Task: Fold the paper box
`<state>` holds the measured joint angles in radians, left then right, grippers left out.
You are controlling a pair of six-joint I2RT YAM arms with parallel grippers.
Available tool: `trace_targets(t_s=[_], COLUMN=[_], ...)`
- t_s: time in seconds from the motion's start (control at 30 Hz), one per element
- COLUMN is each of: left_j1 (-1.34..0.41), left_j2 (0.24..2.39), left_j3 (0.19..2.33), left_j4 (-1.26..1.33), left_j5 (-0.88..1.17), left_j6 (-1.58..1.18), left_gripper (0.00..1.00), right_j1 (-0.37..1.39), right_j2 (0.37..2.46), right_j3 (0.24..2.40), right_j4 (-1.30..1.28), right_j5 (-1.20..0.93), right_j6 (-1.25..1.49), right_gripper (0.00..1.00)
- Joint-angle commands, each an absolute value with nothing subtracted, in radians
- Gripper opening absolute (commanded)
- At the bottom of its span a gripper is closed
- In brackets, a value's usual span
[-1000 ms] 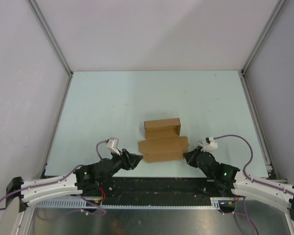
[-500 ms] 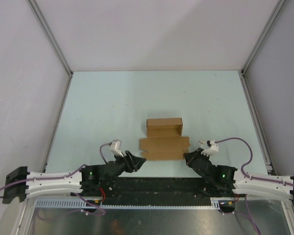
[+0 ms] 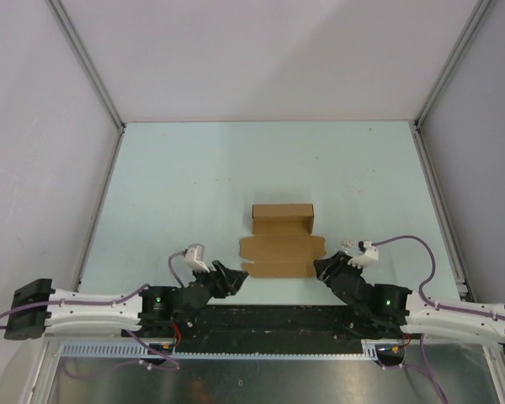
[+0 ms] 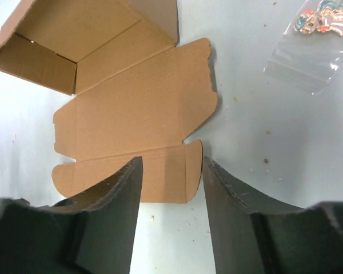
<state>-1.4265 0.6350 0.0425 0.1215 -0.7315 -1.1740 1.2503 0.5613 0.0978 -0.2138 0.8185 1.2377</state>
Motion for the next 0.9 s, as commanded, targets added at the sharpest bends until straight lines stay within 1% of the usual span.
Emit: trace_targets(t_s=[0.0,0.07,0.1,0.2,0.23,0.3,0.33,0.4,0.43,0.47,0.53,0.57,0.67,0.73,0.87], left_j1=[-1.389,-1.344,-1.294,-1.211,-1.192,-1.142,-1.128,-1.076,-1.059,-1.043,-1.019,-1.016,-1.006,-1.006,-1.002], left_j2=[0.536,0.515,0.508,0.524,0.531,0.551,0.577,0.609,0.648,0.669,0.727,0.75,0.826,0.87,0.962], left_j3=[0.06,0.054,0.049,0.041,0.04,0.037,0.032,0.028,0.026,0.025,0.025,0.026,0.035,0.044,0.058], left_j4=[0.064,0.066,0.069,0.119,0.133,0.192,0.213,0.284,0.307,0.349,0.396,0.44,0.514,0.535,0.609], left_j5=[-0.833,-0.792,-0.77,-0.701,-0.69,-0.647,-0.632,-0.579,-0.559,-0.545,-0.514,-0.505,-0.468,-0.453,-0.43], left_j6=[-1.177,-1.141,-1.131,-1.071,-1.043,-1.011,-0.982,-0.957,-0.936,-0.927,-0.891,-0.881,-0.853,-0.854,-0.851], left_gripper=[0.67,0.68,0.68,0.7,0.72,0.73,0.73,0.73,0.73,0.73,0.72,0.71,0.68,0.65,0.63], right_j1=[1.25,1.235,1.206,1.131,1.052,0.95,0.842,0.712,0.662,0.561,0.493,0.462,0.442,0.439,0.434], right_j2=[0.473,0.442,0.422,0.399,0.397,0.4,0.416,0.448,0.489,0.509,0.564,0.58,0.633,0.656,0.703], right_j3=[0.149,0.156,0.16,0.169,0.167,0.16,0.153,0.131,0.123,0.118,0.112,0.113,0.117,0.115,0.101], right_j4=[-0.346,-0.377,-0.396,-0.405,-0.396,-0.325,-0.292,-0.189,-0.151,-0.087,-0.036,-0.009,0.072,0.087,0.135], right_j5=[0.916,0.92,0.917,0.864,0.803,0.709,0.584,0.444,0.305,0.243,0.111,0.085,0.02,0.009,0.011], right_j6=[1.253,1.243,1.236,1.186,1.163,1.063,1.028,0.939,0.913,0.878,0.851,0.839,0.812,0.808,0.811], right_gripper=[0.59,0.65,0.68,0.71,0.71,0.71,0.71,0.7,0.69,0.68,0.65,0.64,0.62,0.59,0.57])
